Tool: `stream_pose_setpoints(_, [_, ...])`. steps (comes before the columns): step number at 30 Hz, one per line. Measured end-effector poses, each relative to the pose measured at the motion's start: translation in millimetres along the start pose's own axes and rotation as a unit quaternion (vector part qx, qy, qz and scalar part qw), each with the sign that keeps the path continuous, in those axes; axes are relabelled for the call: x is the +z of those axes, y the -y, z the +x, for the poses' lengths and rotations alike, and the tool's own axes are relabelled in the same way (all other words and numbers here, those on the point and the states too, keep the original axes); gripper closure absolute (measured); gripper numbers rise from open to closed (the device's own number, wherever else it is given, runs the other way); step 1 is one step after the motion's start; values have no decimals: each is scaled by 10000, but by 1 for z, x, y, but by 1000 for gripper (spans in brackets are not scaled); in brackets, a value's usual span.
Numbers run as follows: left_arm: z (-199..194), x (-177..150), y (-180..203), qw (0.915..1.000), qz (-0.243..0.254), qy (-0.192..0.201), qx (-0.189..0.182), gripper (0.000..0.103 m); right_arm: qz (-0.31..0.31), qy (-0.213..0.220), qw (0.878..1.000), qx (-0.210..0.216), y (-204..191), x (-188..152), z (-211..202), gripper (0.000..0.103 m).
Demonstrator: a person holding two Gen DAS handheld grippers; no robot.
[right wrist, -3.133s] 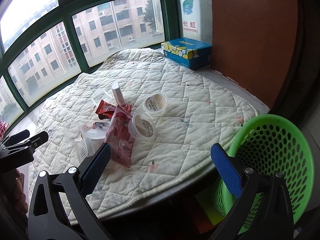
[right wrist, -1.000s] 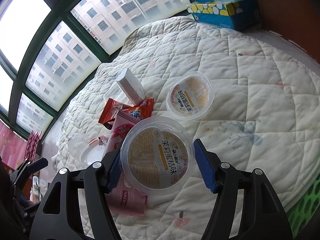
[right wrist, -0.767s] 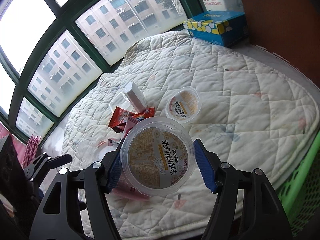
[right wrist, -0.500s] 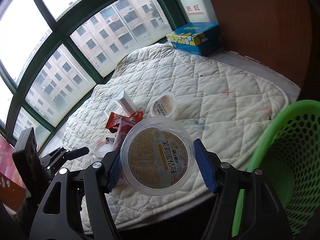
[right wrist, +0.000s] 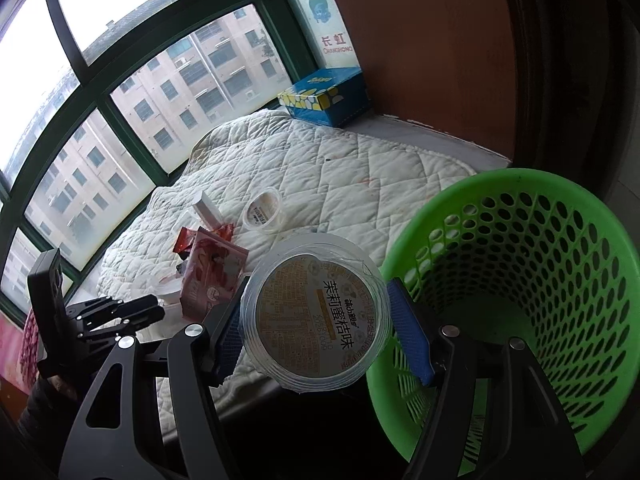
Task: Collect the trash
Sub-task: 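Carry the cup toward the green basket with the right tool while the left tool grasps the clear plastic box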
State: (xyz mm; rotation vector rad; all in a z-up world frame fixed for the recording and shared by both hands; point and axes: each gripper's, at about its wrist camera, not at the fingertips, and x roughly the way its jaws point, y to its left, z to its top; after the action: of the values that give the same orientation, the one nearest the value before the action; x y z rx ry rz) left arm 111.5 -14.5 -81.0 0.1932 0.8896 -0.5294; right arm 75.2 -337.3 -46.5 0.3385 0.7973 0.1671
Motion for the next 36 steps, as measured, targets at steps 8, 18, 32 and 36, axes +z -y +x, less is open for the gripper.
stream_pose_setpoints(8, [-15, -8, 3, 9997, 64, 233, 45, 28, 128, 1, 9999, -40, 9, -10, -6, 37])
stream_pose_setpoints(18, [-9, -16, 10, 9984, 549, 121, -16, 28, 168, 31, 9998, -84, 11, -8, -9, 37])
stream_pose_setpoints(32, [3, -30, 18, 9936, 1041, 79, 421, 48, 255, 63, 9990, -354, 21, -9, -19, 37])
stream_pose_setpoints(36, [-9, -30, 13, 9964, 775, 153, 305, 48, 298, 122, 9982, -498, 27, -9, -24, 37])
